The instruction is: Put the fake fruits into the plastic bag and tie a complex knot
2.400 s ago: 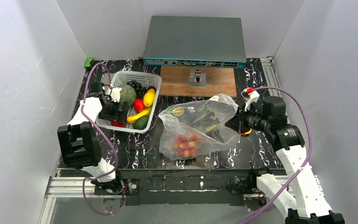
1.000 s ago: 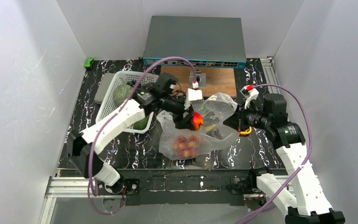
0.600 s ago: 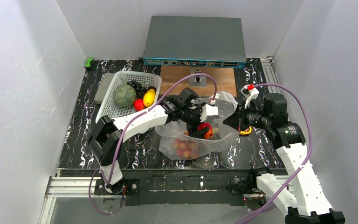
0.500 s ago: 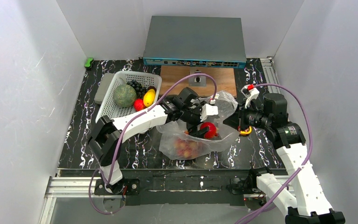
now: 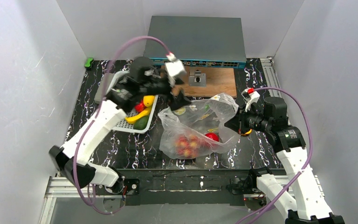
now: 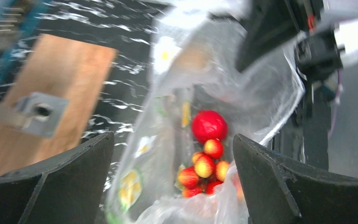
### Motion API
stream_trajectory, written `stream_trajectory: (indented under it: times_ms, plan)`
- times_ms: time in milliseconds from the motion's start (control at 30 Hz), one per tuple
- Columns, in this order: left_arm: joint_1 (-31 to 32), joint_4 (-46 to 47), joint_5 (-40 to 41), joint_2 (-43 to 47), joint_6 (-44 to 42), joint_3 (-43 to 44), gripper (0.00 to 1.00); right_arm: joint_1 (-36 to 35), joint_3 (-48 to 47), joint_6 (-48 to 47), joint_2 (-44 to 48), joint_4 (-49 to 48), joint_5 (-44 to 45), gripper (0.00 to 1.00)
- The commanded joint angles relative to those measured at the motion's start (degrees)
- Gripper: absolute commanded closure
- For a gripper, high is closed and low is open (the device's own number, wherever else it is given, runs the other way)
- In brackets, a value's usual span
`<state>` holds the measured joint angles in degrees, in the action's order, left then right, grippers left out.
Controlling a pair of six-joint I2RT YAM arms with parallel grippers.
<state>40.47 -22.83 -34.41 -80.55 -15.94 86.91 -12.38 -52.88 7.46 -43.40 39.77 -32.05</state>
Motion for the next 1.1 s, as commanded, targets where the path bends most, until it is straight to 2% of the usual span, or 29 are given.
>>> stream_trajectory:
  times_ms: [0,67,167,267,333,433,567,800,1067]
  plan:
    - [-12.71,-4.53,-3.47,6.35,9.79,0.51,0.02,-0.05,0.23,-1.3,0.69,-0.48,0.52,0.99]
    - [-20.2,-7.73,-4.85,9.38,10.1,-3.08,0.04,0.0,0.08,-1.4,0.49,-0.73,0.59,0.99]
    - [-31.85,-15.46,-6.76,13.75,3.27,-9.65,0.07,0.0,-0.06,-1.36,0.14,-0.98,0.25,0.99]
    - [-39.68,-21.27,-8.06,14.5,-4.45,-15.41,0.08,-0.01,-0.27,-1.38,-0.25,-0.98,0.12,0.99]
    - [-43.8,-25.15,-8.26,12.14,-9.38,-17.51,0.13,-0.01,-0.46,-1.29,-0.48,-1.01,-0.09,0.99]
    - [-44.64,-25.23,-4.74,8.57,-14.34,-22.25,0.2,-0.01,-0.6,-1.23,-0.95,-1.15,-0.52,0.99]
    - [-43.97,-19.45,-1.48,4.96,-16.13,-26.56,0.23,-0.01,-1.13,-1.39,-1.53,-0.87,-0.49,0.99]
    - [-42.37,-14.73,0.72,-3.75,-15.79,-26.77,0.26,-0.02,-2.81,-1.95,-3.2,-0.66,-0.48,0.99]
    - [-37.19,-11.58,3.16,-10.61,-13.05,-26.84,0.27,-0.06,-4.19,-2.76,-4.58,-0.21,0.11,0.99]
